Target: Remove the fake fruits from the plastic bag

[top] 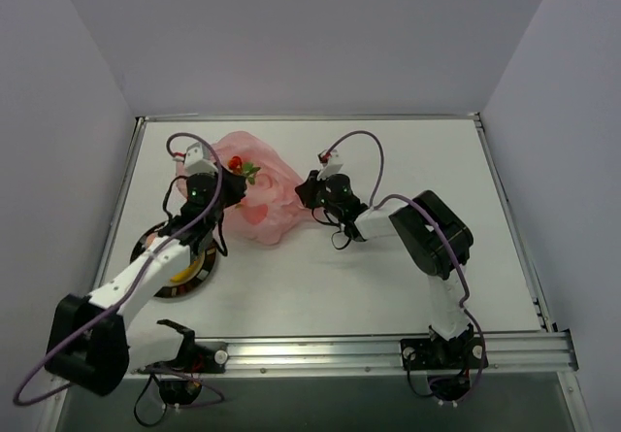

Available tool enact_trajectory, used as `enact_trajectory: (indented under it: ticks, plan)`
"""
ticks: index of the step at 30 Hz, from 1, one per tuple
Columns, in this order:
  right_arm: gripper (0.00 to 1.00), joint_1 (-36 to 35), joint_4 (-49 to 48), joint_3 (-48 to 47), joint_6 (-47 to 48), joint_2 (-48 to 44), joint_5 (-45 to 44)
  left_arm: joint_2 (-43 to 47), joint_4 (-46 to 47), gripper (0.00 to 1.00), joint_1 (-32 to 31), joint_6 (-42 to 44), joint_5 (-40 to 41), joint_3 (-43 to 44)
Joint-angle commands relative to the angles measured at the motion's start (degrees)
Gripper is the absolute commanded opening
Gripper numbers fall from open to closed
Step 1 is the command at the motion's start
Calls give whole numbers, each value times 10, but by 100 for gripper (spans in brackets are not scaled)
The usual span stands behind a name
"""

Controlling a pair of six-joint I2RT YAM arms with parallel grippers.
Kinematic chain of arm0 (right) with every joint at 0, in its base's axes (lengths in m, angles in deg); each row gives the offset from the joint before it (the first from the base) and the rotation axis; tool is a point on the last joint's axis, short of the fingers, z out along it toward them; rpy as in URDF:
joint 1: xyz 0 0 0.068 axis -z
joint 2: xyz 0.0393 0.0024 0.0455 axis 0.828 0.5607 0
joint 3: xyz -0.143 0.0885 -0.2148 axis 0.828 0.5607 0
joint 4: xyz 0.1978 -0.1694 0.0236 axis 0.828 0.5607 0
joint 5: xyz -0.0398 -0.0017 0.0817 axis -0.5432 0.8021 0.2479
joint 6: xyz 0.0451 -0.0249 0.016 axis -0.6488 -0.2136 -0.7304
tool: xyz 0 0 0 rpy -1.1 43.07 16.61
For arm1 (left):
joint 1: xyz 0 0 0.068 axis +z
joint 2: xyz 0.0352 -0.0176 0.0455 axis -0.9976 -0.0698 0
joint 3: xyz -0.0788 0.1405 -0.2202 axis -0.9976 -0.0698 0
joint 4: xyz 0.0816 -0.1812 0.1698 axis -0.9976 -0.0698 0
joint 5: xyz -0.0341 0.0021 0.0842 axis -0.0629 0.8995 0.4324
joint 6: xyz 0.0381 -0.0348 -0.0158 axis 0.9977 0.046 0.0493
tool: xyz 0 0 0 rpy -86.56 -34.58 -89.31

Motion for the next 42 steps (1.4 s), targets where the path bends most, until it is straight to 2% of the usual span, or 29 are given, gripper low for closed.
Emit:
enact_trajectory:
  ticks: [1,2,5,7,8,9,12,18,21,28,35,36,37,38,39,41,42]
  plan:
    - [0,9,-19,-15,-2,-37,-15,112,-88,2,-7,9,33,-18]
    - [0,10,-19,-15,-2,-39,-14,171,-141,2,-7,10,45,-23]
    - [0,16,-23,-14,-3,-42,-9,276,-275,2,-8,-3,90,-39]
    - [0,19,-28,-9,-8,-44,-5,315,-343,2,-7,-18,128,-44]
    - [0,20,-31,-7,-9,-45,-2,345,-409,2,-7,-26,145,-46]
    - [0,21,-33,-4,-9,-47,-1,356,-437,2,-7,-30,178,-50]
    - [0,21,-36,0,-10,-51,4,384,-499,2,-7,-50,208,-65]
    - [0,22,-41,0,-17,-48,16,334,-456,2,-7,-37,242,-66]
    - [0,23,-40,0,-18,-45,20,261,-415,2,-7,-26,267,-45]
    - [0,22,-33,-6,-18,-38,25,150,-356,2,23,-29,309,-37]
    - [0,23,-24,-13,-14,-37,27,91,-351,2,41,-56,331,-33]
    - [0,22,-22,-14,-11,-37,27,89,-354,4,41,-61,331,-33]
    - [0,22,-19,-14,-10,-37,26,86,-360,12,41,-63,332,-33]
    - [0,22,-18,-15,-9,-37,25,86,-362,23,41,-65,332,-33]
    - [0,22,-15,-17,-9,-37,26,86,-367,42,41,-68,334,-35]
    - [0,22,-12,-21,-8,-37,26,92,-367,59,40,-65,339,-34]
    - [0,23,-6,-22,-8,-38,26,97,-365,71,39,-59,336,-33]
